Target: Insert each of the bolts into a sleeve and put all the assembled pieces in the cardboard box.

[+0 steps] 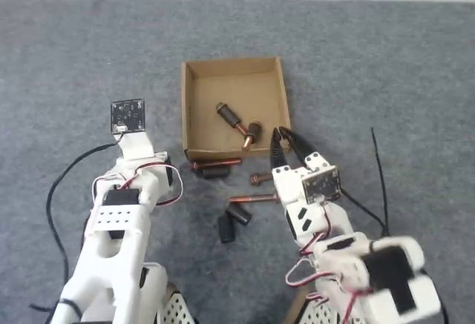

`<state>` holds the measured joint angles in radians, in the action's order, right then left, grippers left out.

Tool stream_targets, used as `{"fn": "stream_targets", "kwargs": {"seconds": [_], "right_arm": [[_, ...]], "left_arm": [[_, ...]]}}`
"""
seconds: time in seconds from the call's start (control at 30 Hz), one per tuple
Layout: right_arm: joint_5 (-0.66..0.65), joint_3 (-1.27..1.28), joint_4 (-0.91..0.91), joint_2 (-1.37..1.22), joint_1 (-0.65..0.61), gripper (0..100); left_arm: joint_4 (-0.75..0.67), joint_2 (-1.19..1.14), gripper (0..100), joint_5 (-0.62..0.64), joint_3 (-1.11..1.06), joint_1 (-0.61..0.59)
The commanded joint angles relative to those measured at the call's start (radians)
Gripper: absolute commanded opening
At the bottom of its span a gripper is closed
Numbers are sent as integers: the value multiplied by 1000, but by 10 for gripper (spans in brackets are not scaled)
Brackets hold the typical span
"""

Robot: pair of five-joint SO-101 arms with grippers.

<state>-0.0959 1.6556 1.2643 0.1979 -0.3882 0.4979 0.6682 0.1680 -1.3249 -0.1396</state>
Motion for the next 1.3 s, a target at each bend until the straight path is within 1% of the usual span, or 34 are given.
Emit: {"fn": "stream_targets", "kwargs": {"seconds": [0.0, 0.17, 0.27, 0.43, 0.5, 0.57, 0.67, 0.73, 0.87, 1.0, 1.13, 1.2, 1.27], "right_arm": [[6, 12, -243, 214, 1, 7], [18, 12, -674, 565, 1, 7], [94, 9, -970, 789, 1, 7], [103, -44, -1501, 1124, -7, 7], [101, -86, -1701, 1225, -7, 8], [77, -121, -1845, 1294, -19, 7], [34, -144, -1968, 1322, -73, 6], [32, -152, -2002, 1307, -101, 6], [31, -173, -2015, 1225, -110, 6], [29, -264, -2077, 1055, -140, 9], [23, -434, -2175, 834, -186, 9], [-58, -545, -2270, 727, -197, 10], [-190, -651, -2358, 641, -194, 10]], "left_arm": [[3, 2, 12, -9, 58, -8], [3, 2, 13, -14, 59, -9], [3, 2, 13, -14, 59, -11], [28, -34, 13, -25, 111, -83], [58, -97, 13, -100, 168, -114], [86, -184, 13, -178, 239, -158], [181, -341, 13, -172, 372, -170], [239, -431, 13, -166, 460, -173], [336, -551, 13, -169, 579, -173], [348, -572, 13, -169, 601, -175], [347, -572, 13, -166, 604, -175], [344, -574, 13, -164, 605, -190], [330, -580, 13, -161, 616, -212]]}}
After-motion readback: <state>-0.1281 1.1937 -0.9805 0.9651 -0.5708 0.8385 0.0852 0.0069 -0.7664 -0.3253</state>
